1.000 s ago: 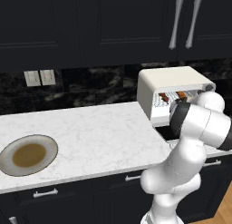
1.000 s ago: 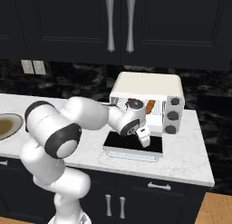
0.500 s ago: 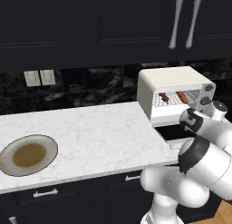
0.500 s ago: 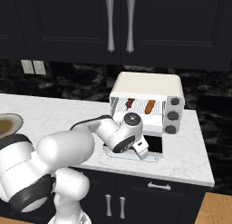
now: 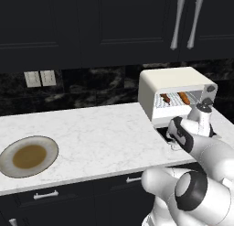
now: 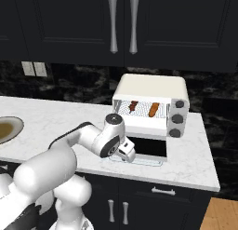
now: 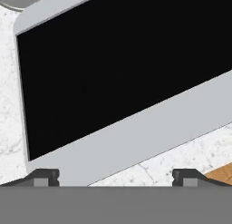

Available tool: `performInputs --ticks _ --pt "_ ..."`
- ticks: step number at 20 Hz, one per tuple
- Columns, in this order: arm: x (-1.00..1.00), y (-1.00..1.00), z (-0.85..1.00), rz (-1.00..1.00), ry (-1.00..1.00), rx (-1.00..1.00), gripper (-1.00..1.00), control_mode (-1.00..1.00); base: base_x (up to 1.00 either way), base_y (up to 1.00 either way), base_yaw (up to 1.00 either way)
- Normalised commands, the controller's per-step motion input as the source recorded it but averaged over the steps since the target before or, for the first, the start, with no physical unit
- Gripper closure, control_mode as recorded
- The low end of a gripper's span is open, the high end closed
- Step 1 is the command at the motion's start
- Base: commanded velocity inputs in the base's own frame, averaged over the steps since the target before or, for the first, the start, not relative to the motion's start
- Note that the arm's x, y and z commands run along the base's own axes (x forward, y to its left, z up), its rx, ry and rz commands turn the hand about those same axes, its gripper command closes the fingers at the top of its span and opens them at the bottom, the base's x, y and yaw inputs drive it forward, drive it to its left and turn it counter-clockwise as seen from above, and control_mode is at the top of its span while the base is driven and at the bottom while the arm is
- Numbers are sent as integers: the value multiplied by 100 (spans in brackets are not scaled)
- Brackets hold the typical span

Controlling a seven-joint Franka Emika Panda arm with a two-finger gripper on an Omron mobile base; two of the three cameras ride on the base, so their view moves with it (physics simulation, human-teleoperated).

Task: Pick up the kebab skewer and baguette bread, and place them inside the toaster oven. Close the toaster oven door and start by setting the timer.

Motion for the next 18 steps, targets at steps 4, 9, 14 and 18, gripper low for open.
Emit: performInputs --ticks 4,9,14,18 --pt "-4 23 -11 13 15 -7 -100 -100 0 0 0" --pt "9 24 -3 7 3 0 -100 -100 0 0 0" --pt "1 0 -42 4 0 0 -100 -100 0 0 0" --pt "1 0 -36 0 -1 0 -100 -100 0 0 0"
